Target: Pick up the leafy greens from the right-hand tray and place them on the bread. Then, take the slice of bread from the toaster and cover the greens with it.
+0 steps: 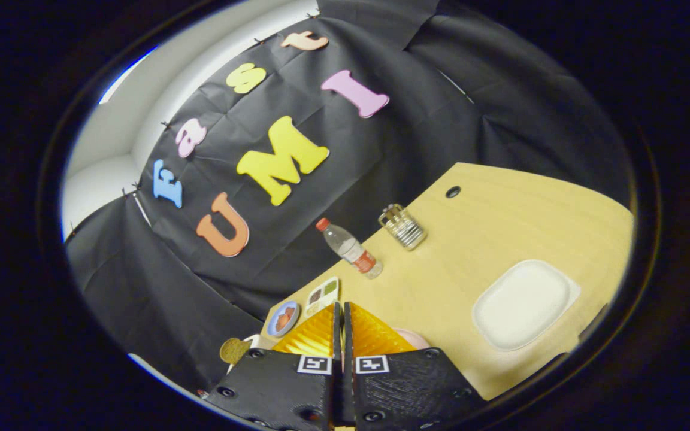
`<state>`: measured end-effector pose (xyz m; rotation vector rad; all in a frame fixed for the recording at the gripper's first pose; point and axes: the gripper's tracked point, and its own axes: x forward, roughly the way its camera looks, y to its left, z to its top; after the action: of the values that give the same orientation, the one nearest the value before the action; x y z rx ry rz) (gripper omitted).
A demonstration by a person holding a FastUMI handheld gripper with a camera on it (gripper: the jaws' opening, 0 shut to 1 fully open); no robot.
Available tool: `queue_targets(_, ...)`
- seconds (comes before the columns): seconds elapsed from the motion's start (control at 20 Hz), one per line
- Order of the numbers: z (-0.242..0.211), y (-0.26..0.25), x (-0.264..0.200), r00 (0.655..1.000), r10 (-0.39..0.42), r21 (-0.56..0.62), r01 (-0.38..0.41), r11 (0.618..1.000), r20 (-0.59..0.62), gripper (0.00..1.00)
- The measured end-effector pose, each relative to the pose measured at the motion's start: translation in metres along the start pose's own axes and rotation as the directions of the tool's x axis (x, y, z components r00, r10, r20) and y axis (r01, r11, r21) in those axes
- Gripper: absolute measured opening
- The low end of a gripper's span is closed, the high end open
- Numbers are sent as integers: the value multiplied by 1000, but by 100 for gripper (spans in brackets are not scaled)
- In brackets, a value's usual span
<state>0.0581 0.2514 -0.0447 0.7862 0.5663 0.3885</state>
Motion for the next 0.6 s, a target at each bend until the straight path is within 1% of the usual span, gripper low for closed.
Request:
queue_targets(0.2,-48,44,23,995,73,1,-73,997,-65,0)
queue_targets(0.4,-92,61,38,982,123,66,-115,991,-140,0)
queue_targets(0.5,-107,55,45,980,119,96,-104,990,-160,0)
queue_targets(0.6,-112,37,53,982,88,106,-71,992,-164,0)
